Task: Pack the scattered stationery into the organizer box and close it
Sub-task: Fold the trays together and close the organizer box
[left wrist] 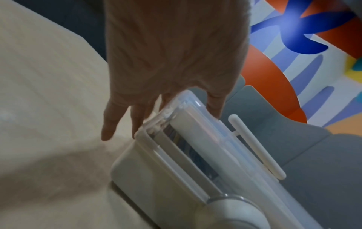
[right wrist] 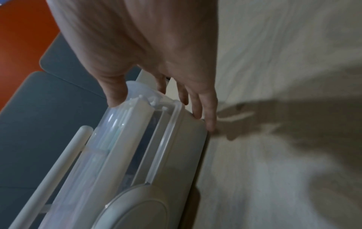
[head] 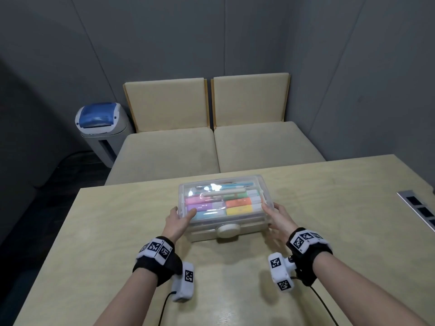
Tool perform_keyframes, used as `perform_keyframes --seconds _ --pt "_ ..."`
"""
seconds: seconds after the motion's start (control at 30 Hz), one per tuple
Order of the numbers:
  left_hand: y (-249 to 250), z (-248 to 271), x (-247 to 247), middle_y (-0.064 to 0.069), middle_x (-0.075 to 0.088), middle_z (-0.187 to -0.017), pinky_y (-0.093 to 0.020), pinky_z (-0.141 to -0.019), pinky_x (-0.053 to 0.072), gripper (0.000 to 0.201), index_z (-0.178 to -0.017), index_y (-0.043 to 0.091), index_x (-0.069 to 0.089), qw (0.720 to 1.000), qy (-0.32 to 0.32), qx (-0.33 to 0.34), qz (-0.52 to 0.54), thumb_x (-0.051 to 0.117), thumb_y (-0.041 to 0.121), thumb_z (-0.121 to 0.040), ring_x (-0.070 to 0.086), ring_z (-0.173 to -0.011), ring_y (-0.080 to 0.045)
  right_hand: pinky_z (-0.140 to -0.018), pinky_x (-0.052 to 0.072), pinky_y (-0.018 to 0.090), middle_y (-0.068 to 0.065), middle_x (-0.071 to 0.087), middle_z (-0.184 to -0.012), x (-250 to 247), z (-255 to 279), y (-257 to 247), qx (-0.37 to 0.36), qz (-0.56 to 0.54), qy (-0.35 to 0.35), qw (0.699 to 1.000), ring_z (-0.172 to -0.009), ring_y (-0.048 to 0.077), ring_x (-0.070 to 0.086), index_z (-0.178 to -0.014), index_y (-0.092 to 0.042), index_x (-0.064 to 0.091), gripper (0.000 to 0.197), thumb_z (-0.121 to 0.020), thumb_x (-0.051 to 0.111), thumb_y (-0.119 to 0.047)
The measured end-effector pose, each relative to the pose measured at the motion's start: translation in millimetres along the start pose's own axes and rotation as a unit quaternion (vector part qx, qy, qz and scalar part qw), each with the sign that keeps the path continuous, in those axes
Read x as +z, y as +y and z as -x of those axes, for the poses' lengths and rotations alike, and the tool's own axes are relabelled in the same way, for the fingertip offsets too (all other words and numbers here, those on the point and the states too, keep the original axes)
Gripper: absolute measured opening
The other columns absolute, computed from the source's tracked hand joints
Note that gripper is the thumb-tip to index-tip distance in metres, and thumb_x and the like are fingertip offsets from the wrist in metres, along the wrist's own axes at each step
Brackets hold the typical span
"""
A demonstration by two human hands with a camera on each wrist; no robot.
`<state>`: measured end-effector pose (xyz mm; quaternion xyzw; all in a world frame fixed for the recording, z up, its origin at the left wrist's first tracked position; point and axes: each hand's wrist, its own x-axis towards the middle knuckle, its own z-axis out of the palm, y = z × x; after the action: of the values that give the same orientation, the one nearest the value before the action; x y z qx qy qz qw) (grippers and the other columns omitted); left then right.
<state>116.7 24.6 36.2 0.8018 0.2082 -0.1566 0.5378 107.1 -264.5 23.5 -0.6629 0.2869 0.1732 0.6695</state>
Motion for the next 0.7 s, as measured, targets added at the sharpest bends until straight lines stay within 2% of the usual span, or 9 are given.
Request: perform_keyframes --seconds 0.07,0.13,0.23,0.3,0.37,0.4,0.43,0.6,0.7 --pt "10.3 4.5 6.8 -0.017 0.012 -0.156 -0.048 -0.115 0.023 0.084 -0.150 0.010 0.013 0.985 0.075 0.071 -0.138 0.060 0.041 -0.088 0.018 -0.143 -0.032 -0.095 0.045 0.047 0.009 0.045 -0.139 3.6 1.9 0.2 -0.015 -0.008 0.021 1.000 -0.121 0.031 0.047 -0.141 -0.026 0.032 0.067 -0.086 0.060 -0.050" --pt "21.0 13.4 18.6 -0.008 0.002 -0.159 -0.055 -0.114 0.015 0.073 -0.151 0.023 0.012 0.928 0.124 0.176 -0.305 0.052 0.039 -0.092 0.008 -0.146 -0.030 -0.100 0.042 0.050 0.009 0.042 -0.143 6.2 2.5 5.4 -0.014 -0.022 0.030 0.999 -0.125 0.032 0.045 -0.144 -0.025 0.027 0.078 -0.082 0.062 -0.056" --pt "32.2 22.6 38.6 0.000 0.004 -0.160 -0.057 -0.114 0.005 0.063 -0.149 0.038 0.013 0.852 0.087 0.279 -0.435 0.042 0.047 -0.095 0.003 -0.147 -0.026 -0.104 0.039 0.054 0.007 0.033 -0.149 14.3 4.2 19.3 -0.028 -0.054 0.071 0.996 -0.131 0.033 0.041 -0.147 -0.032 0.018 0.088 -0.078 0.063 -0.061" --pt "36.5 21.8 44.1 -0.001 0.013 -0.158 -0.054 -0.116 0.012 0.060 -0.147 0.042 0.017 0.853 0.074 0.274 -0.439 0.043 0.050 -0.094 0.016 -0.143 -0.027 -0.100 0.043 0.050 0.009 0.043 -0.139 24.6 8.6 35.5 -0.020 -0.065 0.102 0.993 -0.122 0.032 0.049 -0.142 -0.025 0.030 0.080 -0.078 0.061 -0.061" --pt "39.9 19.0 45.1 -0.001 0.026 -0.151 -0.049 -0.111 0.023 0.061 -0.145 0.044 0.023 0.858 0.088 0.266 -0.431 0.050 0.051 -0.091 0.032 -0.133 -0.026 -0.067 0.054 0.037 0.009 0.061 -0.097 41.1 17.9 54.9 0.025 -0.102 0.093 0.990 -0.080 0.027 0.061 -0.110 -0.018 0.053 0.054 -0.076 0.059 -0.059" --pt "41.5 18.0 45.2 0.000 0.030 -0.146 -0.047 -0.109 0.028 0.062 -0.144 0.044 0.025 0.857 0.094 0.262 -0.434 0.053 0.051 -0.089 0.037 -0.128 -0.025 -0.050 0.047 0.028 0.004 0.057 -0.076 49.8 21.0 64.3 0.047 -0.117 0.069 0.990 -0.060 0.021 0.054 -0.092 -0.019 0.055 0.044 -0.071 0.062 -0.057" --pt "43.2 18.0 45.1 0.000 0.033 -0.142 -0.047 -0.107 0.030 0.064 -0.143 0.044 0.026 0.856 0.095 0.255 -0.439 0.056 0.051 -0.087 0.040 -0.124 -0.024 -0.044 0.040 0.023 0.000 0.053 -0.067 59.0 23.5 70.8 0.064 -0.125 0.047 0.989 -0.053 0.016 0.048 -0.084 -0.020 0.055 0.041 -0.067 0.065 -0.055" --pt "43.3 16.9 47.1 -0.001 0.034 -0.137 -0.048 -0.104 0.034 0.064 -0.141 0.042 0.028 0.846 0.100 0.254 -0.459 0.059 0.051 -0.086 0.040 -0.122 -0.024 -0.068 0.041 0.030 -0.001 0.064 -0.096 89.9 24.2 71.9 0.035 -0.116 -0.010 0.993 -0.089 0.016 0.058 -0.105 -0.021 0.063 0.038 -0.075 0.073 -0.041" --pt "42.2 16.9 46.8 -0.002 0.034 -0.137 -0.048 -0.103 0.035 0.065 -0.141 0.041 0.027 0.843 0.098 0.257 -0.463 0.059 0.051 -0.086 0.041 -0.122 -0.024 -0.066 0.044 0.029 -0.001 0.066 -0.108 100.1 22.5 72.1 0.039 -0.128 -0.001 0.991 -0.104 0.017 0.058 -0.105 -0.020 0.065 0.050 -0.066 0.079 -0.047"
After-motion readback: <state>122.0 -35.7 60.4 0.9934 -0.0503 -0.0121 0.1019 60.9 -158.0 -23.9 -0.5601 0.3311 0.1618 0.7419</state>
